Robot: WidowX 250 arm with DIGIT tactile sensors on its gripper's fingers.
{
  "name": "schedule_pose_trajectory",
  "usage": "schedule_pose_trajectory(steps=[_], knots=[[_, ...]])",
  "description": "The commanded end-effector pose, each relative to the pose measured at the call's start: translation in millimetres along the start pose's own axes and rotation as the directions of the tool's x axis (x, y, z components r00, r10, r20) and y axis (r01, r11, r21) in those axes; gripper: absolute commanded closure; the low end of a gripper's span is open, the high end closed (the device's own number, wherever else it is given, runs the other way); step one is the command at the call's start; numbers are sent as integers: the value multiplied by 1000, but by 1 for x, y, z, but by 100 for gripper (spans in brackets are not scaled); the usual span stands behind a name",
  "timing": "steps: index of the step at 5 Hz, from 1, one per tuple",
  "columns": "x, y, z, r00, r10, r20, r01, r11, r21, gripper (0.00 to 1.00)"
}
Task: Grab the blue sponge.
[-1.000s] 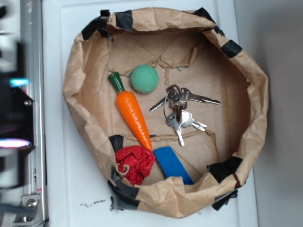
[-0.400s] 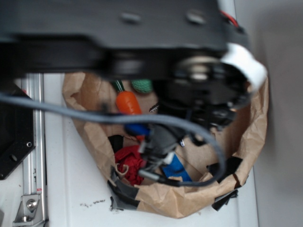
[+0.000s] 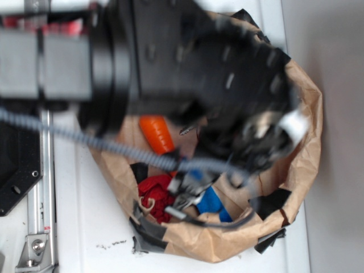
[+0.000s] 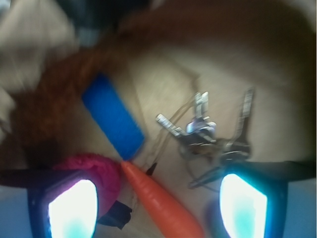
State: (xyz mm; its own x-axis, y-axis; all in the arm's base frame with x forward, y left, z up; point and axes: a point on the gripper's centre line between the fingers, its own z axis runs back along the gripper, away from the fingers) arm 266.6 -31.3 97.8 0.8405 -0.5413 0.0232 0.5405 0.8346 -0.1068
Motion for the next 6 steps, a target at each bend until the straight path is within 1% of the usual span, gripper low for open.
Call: schedule_pose_trajectory(steps=[1, 2, 3, 4, 5, 6], knots=[[14, -3, -11, 986, -104, 127, 95, 993, 73, 0], [21, -15, -14, 976, -118, 181, 122, 992, -13, 0], [18, -34, -25, 963, -161, 216, 161, 987, 18, 0], [16, -45, -41, 956, -180, 232, 179, 984, 22, 0], [16, -51, -52, 944, -224, 243, 218, 975, 55, 0], [24, -53, -55, 944, -276, 181, 271, 961, 52, 0]])
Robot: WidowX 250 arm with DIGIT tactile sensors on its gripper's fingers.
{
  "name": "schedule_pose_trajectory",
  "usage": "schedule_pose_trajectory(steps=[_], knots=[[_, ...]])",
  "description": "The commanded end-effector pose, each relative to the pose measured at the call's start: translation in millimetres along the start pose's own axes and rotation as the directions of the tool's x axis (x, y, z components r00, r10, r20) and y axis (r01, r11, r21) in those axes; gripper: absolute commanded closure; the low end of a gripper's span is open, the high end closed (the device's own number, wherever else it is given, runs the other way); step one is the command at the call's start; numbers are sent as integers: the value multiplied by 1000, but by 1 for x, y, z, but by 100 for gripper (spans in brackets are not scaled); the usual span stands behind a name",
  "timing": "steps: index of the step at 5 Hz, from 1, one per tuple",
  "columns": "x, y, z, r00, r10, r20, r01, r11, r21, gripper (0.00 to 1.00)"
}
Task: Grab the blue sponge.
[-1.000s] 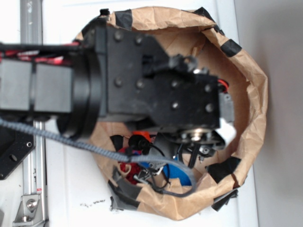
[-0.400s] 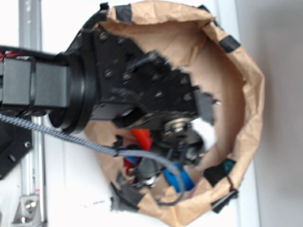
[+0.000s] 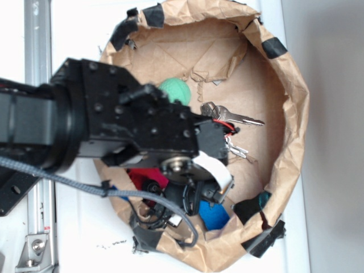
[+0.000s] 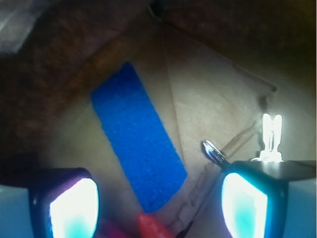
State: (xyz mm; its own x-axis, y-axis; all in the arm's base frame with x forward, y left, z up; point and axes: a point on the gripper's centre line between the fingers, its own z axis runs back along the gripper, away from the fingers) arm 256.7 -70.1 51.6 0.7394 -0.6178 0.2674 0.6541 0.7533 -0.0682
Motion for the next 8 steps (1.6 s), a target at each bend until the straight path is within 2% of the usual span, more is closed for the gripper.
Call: schedule_pose_trajectory(steps=[1, 2, 3, 4, 5, 6, 8], knots=[[24, -16, -19, 966, -205, -159, 205, 979, -13, 0], [38, 0, -20, 950, -205, -234, 218, 976, 29, 0], [37, 25, -10, 961, -163, -225, 182, 981, 64, 0], [25, 48, 5, 973, -88, -212, 109, 990, 90, 0], [12, 56, 22, 985, -24, -170, 40, 995, 92, 0], [8, 45, 23, 991, -24, -128, 30, 999, 44, 0], [22, 11, 9, 988, -79, -131, 78, 997, -7, 0]])
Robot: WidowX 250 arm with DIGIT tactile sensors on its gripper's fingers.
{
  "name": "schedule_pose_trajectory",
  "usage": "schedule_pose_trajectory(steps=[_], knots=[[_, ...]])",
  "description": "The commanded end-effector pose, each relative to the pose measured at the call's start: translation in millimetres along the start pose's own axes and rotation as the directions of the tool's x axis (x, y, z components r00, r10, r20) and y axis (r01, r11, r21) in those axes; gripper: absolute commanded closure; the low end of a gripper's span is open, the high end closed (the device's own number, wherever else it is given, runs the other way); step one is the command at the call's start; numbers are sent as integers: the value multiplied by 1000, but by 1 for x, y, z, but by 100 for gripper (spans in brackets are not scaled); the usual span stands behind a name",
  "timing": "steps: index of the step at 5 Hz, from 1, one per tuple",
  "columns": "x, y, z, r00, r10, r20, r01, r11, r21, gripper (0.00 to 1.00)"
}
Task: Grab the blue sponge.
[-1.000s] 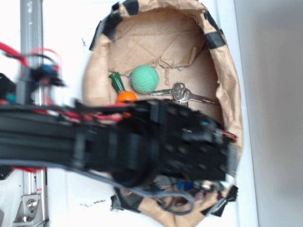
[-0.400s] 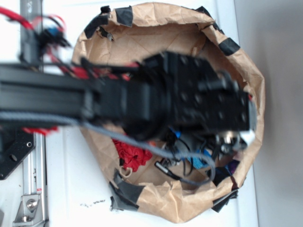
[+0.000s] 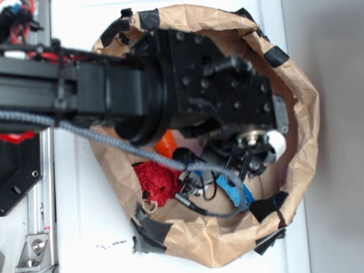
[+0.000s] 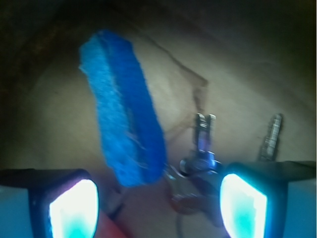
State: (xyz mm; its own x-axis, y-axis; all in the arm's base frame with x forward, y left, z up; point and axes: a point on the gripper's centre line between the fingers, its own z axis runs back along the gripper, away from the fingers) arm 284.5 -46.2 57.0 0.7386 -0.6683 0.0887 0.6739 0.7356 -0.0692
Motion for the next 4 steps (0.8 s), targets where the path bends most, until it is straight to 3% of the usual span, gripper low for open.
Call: schedule_pose_trajectory(steps=[1, 2, 3, 4], knots=[[25, -28, -9, 993, -116, 18, 116, 993, 36, 0], [35, -28, -27, 988, -152, -24, 153, 987, 47, 0], [41, -23, -32, 994, -107, -24, 107, 994, 26, 0], [36, -18, -27, 999, -37, -1, 37, 999, 0, 100]])
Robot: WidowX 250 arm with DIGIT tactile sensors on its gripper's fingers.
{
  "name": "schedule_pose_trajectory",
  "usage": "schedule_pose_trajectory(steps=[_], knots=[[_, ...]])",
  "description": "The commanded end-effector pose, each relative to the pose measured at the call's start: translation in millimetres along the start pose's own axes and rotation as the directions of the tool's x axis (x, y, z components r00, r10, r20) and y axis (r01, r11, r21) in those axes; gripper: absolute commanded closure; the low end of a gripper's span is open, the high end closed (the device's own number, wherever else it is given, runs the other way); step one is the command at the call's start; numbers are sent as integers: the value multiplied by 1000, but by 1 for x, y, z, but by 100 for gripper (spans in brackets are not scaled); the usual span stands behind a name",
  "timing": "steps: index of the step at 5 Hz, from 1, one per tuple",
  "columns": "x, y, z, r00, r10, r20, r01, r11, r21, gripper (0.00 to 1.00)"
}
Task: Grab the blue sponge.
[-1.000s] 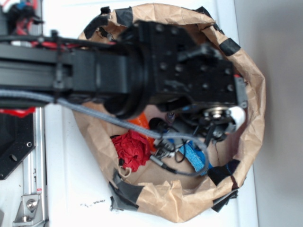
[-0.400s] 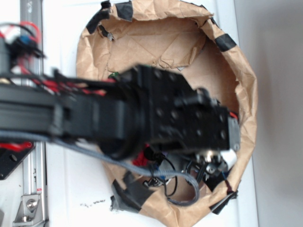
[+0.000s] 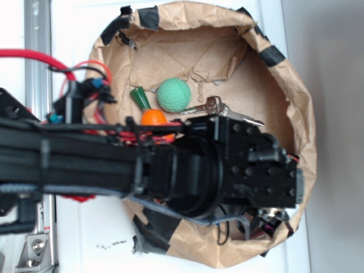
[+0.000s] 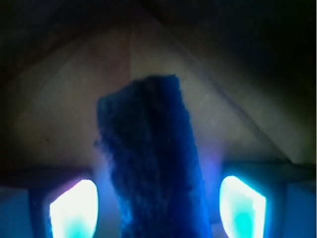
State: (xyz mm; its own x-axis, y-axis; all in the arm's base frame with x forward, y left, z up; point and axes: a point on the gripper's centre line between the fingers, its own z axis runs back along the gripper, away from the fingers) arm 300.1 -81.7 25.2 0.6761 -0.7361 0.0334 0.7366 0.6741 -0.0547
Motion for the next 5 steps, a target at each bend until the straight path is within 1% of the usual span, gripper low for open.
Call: schedule_pose_trajectory(steps=[1, 2, 3, 4, 5], knots=[[-11, 1, 34, 983, 151, 106, -158, 986, 59, 100], [-29, -1, 72, 908, 361, 213, -383, 921, 71, 100], [-45, -13, 106, 821, 502, 270, -549, 826, 132, 100], [-52, -20, 130, 748, 619, 239, -653, 751, 97, 100], [-54, -20, 147, 682, 700, 211, -718, 696, 9, 100]])
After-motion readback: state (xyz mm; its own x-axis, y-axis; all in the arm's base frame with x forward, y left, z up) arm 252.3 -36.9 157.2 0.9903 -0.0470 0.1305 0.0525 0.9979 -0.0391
